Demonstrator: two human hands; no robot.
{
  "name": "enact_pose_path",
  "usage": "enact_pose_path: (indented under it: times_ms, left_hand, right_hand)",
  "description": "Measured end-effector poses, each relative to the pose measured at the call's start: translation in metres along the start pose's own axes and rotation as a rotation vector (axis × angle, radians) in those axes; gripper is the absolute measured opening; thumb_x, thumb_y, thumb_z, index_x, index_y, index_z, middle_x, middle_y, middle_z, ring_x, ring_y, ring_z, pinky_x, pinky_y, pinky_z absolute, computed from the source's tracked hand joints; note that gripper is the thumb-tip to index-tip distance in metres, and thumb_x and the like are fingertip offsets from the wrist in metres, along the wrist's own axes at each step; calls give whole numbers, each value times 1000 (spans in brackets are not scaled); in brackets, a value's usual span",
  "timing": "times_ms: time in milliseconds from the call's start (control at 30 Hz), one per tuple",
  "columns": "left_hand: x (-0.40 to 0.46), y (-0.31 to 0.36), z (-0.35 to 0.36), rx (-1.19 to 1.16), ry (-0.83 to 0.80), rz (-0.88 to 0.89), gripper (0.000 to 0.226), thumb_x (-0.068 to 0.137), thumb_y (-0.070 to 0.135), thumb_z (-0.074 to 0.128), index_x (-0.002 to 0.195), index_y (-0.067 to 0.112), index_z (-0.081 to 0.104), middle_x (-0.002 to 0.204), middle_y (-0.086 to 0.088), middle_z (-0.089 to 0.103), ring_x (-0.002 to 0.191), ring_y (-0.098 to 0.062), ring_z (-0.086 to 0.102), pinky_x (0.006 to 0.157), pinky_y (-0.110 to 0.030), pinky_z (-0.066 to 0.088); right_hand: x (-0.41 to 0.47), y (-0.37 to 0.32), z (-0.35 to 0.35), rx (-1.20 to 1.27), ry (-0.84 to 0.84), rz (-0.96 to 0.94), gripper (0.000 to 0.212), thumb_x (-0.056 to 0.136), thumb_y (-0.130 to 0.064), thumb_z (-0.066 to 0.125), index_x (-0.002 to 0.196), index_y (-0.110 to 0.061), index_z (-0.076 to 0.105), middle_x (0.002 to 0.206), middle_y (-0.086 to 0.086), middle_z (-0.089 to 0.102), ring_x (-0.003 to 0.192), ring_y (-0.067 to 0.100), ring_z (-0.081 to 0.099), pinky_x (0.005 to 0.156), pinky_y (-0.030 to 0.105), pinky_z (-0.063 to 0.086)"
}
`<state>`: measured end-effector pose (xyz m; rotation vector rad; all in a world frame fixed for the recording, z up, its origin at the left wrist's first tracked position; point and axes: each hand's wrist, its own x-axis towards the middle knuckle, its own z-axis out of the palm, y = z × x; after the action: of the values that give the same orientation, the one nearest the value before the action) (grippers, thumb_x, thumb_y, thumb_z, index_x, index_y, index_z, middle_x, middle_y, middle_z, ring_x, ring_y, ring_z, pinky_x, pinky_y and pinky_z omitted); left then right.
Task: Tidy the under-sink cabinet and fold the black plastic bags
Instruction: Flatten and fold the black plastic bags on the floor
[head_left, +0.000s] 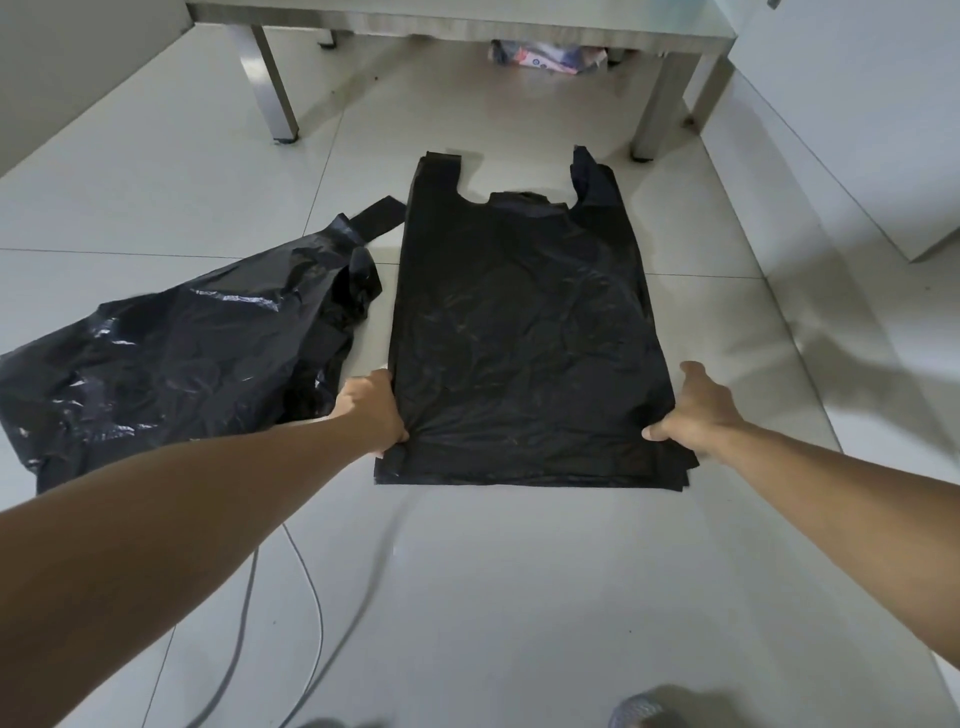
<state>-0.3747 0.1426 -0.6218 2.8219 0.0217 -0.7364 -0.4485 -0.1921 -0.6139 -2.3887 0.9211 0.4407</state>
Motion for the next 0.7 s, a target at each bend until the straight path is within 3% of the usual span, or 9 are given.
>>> enact_pose_path:
  times_ms: [167, 233, 333, 533, 700]
  left_hand:
    - [-6, 1, 2, 13, 111, -9, 56, 75, 21, 70, 127, 15, 50, 113, -8, 56, 103, -30, 58, 83, -40, 54]
    - [-8, 7, 2, 109, 226, 70, 55, 74, 26, 64, 125, 14, 49, 119, -9, 50, 113, -30, 50, 90, -41, 46]
    - [-8, 23, 3, 147, 320, 242, 57, 77, 37, 60, 128, 15, 48, 130, -11, 45, 122, -30, 42, 101, -43, 37]
    - [3, 60, 19, 108, 302, 426, 61, 95, 47, 47, 145, 18, 33, 156, -7, 26, 145, -28, 20, 121, -48, 13]
    - [10, 82, 38, 145, 220, 489, 61, 101, 46, 31, 153, 18, 16, 163, -3, 3, 150, -23, -2, 122, -46, 1]
  right_hand:
    - [-1, -2, -1, -139, -1, -23, 102, 64, -17, 91, 143, -11, 27, 131, 17, 50, 121, 39, 51, 91, 41, 47]
    - [-3, -8, -1, -240, 28, -72, 101, 62, -21, 90, 141, -15, 29, 133, 15, 42, 124, 37, 45, 92, 44, 46]
    - [-4, -16, 2, -281, 76, -212, 82, 69, -22, 78, 139, -19, 36, 138, 12, 39, 127, 35, 39, 96, 45, 43]
    - [-1, -37, -30, -526, 22, -634, 58, 92, -22, 62, 145, -18, 38, 150, 5, 36, 134, 28, 39, 109, 43, 38]
    - [8, -41, -16, -421, 51, -696, 44, 100, -24, 49, 143, -16, 44, 152, 3, 39, 140, 26, 35, 113, 41, 32]
